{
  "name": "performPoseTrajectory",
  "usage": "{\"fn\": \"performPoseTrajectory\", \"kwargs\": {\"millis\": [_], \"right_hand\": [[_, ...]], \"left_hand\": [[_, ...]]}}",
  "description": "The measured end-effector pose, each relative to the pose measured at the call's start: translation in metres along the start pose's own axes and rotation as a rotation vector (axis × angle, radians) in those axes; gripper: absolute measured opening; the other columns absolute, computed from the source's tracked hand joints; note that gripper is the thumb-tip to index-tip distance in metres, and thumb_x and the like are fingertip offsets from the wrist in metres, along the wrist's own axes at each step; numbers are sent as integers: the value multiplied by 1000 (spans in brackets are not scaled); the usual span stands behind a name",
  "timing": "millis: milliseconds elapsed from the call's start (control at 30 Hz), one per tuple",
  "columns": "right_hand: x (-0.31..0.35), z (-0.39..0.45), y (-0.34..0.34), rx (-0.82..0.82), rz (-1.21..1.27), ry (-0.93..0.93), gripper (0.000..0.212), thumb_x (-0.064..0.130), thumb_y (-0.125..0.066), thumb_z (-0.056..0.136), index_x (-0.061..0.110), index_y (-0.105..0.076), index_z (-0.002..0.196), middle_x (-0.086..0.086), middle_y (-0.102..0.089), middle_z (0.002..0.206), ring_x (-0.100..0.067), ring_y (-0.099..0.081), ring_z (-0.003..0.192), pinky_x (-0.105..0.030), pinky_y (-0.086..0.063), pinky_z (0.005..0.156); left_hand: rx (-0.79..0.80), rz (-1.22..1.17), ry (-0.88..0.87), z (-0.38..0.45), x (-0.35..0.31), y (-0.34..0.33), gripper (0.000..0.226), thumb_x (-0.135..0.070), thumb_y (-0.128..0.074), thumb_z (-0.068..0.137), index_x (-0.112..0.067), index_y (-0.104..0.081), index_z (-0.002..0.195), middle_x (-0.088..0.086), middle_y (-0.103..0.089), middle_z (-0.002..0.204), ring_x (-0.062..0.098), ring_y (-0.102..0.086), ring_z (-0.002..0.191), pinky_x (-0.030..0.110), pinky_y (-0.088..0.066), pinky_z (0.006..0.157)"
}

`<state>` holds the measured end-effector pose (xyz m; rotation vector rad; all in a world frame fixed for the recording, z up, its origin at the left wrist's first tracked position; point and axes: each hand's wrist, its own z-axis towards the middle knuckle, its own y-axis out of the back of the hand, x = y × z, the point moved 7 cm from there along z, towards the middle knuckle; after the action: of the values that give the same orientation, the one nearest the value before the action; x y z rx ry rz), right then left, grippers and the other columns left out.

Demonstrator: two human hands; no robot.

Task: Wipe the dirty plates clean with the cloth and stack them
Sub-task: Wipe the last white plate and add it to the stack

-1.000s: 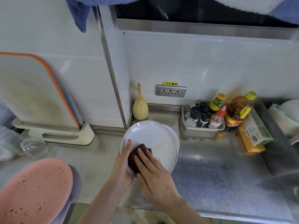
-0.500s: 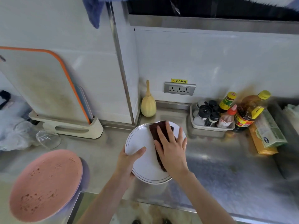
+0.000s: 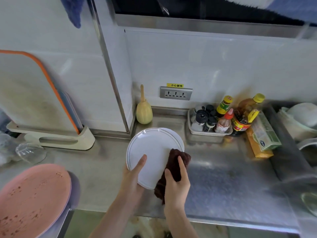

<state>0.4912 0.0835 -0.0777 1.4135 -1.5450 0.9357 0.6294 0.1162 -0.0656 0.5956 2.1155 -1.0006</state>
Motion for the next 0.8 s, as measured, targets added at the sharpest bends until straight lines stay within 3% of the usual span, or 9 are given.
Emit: {"fn": "performPoseTrajectory", "kwargs": {"millis": [67, 133, 200, 267, 367, 467, 567, 700, 800], "right_hand": [[7, 12, 7, 32, -42, 48, 62, 5, -59, 86, 62, -51, 109, 7, -57, 119, -16, -56, 110, -46, -49, 95], [22, 29, 17, 81, -155, 174, 63, -1, -58, 86, 55, -51, 113, 4, -57, 118, -16, -57, 107, -41, -49, 95], [43, 45, 24, 194, -244, 292, 64, -6, -56, 85, 53, -52, 111, 1, -57, 113, -17, -59, 97, -29, -52, 85], [60, 56, 23, 349, -323, 372, 66, -9, -56, 84, 52, -53, 109, 1, -56, 109, -13, -59, 92, -16, -49, 77], [75, 63, 7, 596, -468, 450, 67, -9, -58, 82, 51, -56, 111, 9, -57, 112, -3, -56, 101, -15, -44, 87], [78, 65, -6, 709, -567, 479, 67, -5, -59, 83, 53, -55, 115, 7, -57, 110, -7, -55, 102, -23, -43, 94], [68, 72, -5, 582, -508, 433, 62, 2, -60, 87, 54, -48, 120, 7, -56, 120, -6, -52, 108, -25, -39, 100], [42, 72, 6, 218, -335, 246, 56, 17, -60, 90, 41, -41, 137, 9, -56, 126, -13, -53, 112, -33, -44, 97], [18, 52, 13, 37, -155, 61, 55, 26, -58, 91, 39, -36, 140, 14, -51, 118, -12, -50, 110, -29, -41, 93]], "left_hand": [[60, 47, 36, 8, -3, 3, 59, -36, -72, 76, -16, -52, 127, 11, -64, 123, 31, -62, 112, 55, -49, 94], [46, 184, 58, 18, -14, 12, 65, -48, -69, 69, -14, -55, 123, 7, -67, 117, 25, -67, 103, 48, -55, 84], [41, 359, 41, 30, -29, 18, 60, -54, -70, 61, -23, -60, 111, -1, -72, 102, 17, -71, 85, 36, -55, 69], [78, 510, 39, 41, -45, 13, 62, -55, -73, 58, -32, -59, 113, -4, -72, 103, 16, -71, 88, 37, -55, 77], [223, 635, 85, 48, -53, -10, 44, -44, -72, 73, -28, -65, 113, 0, -72, 109, 21, -68, 103, 40, -51, 93], [198, 600, 92, 50, -52, -16, 20, -38, -59, 89, -23, -70, 95, -9, -76, 84, 7, -71, 82, 23, -53, 73], [53, 502, 75, 52, -46, -7, 27, -33, -52, 93, -16, -66, 77, -8, -72, 59, 4, -68, 55, 17, -52, 50], [-105, 480, 34, 59, -34, 8, 39, -51, -62, 82, -13, -66, 75, 5, -65, 78, 21, -62, 75, 36, -51, 76], [-176, 406, 6, 58, -24, 17, 44, -58, -61, 78, -14, -64, 82, 9, -58, 84, 23, -57, 78, 37, -47, 73]]}}
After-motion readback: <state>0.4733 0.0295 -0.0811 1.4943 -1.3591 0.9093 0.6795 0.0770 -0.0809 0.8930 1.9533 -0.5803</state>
